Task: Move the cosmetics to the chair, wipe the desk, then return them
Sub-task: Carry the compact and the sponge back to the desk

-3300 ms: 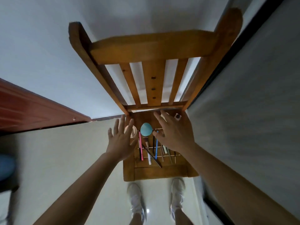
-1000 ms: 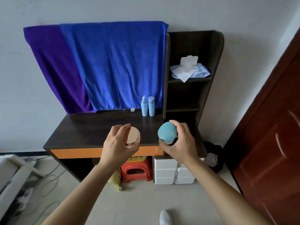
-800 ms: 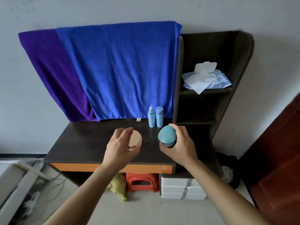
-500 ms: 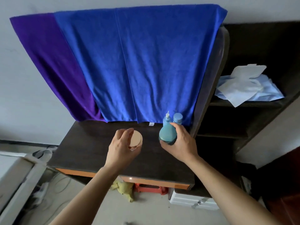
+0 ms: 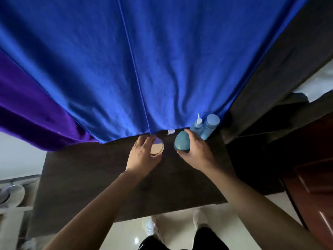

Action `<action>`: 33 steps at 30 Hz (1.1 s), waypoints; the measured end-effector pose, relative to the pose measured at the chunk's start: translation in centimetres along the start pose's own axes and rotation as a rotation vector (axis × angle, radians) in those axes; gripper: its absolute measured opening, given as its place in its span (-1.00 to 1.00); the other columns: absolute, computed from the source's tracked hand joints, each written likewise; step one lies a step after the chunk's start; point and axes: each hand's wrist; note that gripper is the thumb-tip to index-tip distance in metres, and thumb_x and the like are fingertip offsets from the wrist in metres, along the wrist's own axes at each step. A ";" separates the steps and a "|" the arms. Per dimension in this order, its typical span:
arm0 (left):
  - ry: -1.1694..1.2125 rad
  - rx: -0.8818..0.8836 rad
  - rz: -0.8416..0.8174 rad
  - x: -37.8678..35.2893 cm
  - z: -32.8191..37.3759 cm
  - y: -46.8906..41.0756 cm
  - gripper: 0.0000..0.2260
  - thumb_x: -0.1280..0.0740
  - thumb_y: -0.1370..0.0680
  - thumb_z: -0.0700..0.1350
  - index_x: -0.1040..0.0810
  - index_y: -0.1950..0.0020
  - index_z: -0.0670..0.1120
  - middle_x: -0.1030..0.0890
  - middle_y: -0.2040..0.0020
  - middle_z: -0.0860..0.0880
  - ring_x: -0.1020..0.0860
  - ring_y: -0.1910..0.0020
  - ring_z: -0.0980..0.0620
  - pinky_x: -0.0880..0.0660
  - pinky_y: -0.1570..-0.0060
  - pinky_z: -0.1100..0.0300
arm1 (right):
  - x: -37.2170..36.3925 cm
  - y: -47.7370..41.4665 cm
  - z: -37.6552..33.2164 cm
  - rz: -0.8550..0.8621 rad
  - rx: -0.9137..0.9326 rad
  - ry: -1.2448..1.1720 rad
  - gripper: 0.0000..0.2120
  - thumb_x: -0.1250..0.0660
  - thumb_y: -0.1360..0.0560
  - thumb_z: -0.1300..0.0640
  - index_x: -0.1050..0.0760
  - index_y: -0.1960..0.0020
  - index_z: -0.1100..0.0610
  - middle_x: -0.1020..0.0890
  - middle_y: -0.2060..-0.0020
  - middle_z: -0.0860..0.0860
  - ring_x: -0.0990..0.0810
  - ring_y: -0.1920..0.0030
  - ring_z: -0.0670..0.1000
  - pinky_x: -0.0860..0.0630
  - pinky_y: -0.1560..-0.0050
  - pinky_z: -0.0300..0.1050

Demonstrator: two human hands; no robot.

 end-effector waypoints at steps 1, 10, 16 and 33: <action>-0.002 0.003 -0.021 -1.0 -0.4 -0.5 -0.48 -0.56 -0.32 0.02 -0.49 -0.23 0.03 -0.53 -0.14 0.00 -0.58 -0.03 -0.11 -0.52 0.01 0.10 | -0.7 -0.5 0.2 -0.014 -0.009 -0.001 -0.22 -0.51 -0.41 -0.05 -0.23 -0.51 0.03 -0.49 -0.32 0.07 -0.49 -0.31 0.12 -0.47 -0.24 0.03; 0.041 0.094 -0.085 -7.8 -2.2 -3.3 -0.51 -0.52 -0.40 -0.02 -0.47 -0.28 -0.05 -0.53 -0.13 -0.05 -0.55 -0.04 -0.15 -0.49 0.02 0.07 | -6.0 -4.6 2.3 -0.111 0.069 0.076 -0.21 -0.47 -0.45 0.22 -0.16 -0.57 0.27 -0.41 -0.35 0.21 -0.49 -0.30 0.22 -0.38 -0.26 -0.10; 0.059 0.146 -0.106 -9.6 -3.1 -3.3 -0.49 -0.49 -0.45 -0.03 -0.44 -0.36 -0.02 -0.50 -0.27 -0.04 -0.49 -0.19 -0.13 -0.50 -0.10 0.02 | -7.0 -6.1 3.4 -0.173 0.045 0.069 -0.19 -0.44 -0.47 0.26 -0.08 -0.59 0.30 -0.30 -0.45 0.23 -0.38 -0.43 0.23 -0.37 -0.36 -0.04; -0.164 -0.733 0.408 10.8 8.6 -10.1 -0.69 -0.28 -0.62 -0.10 -0.56 -0.33 -0.15 -0.40 -0.46 -0.24 -0.36 -0.44 -0.30 -0.33 -0.32 -0.21 | 13.1 -0.3 -5.5 0.653 0.260 0.025 -0.66 -0.30 -0.62 0.10 -0.50 -0.38 0.13 -0.42 -0.44 0.07 -0.48 -0.40 0.06 -0.57 -0.22 0.06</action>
Point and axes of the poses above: each hand's wrist, its own y-axis away from the middle knuckle, its own x-axis out of the back of the hand, z = x × y
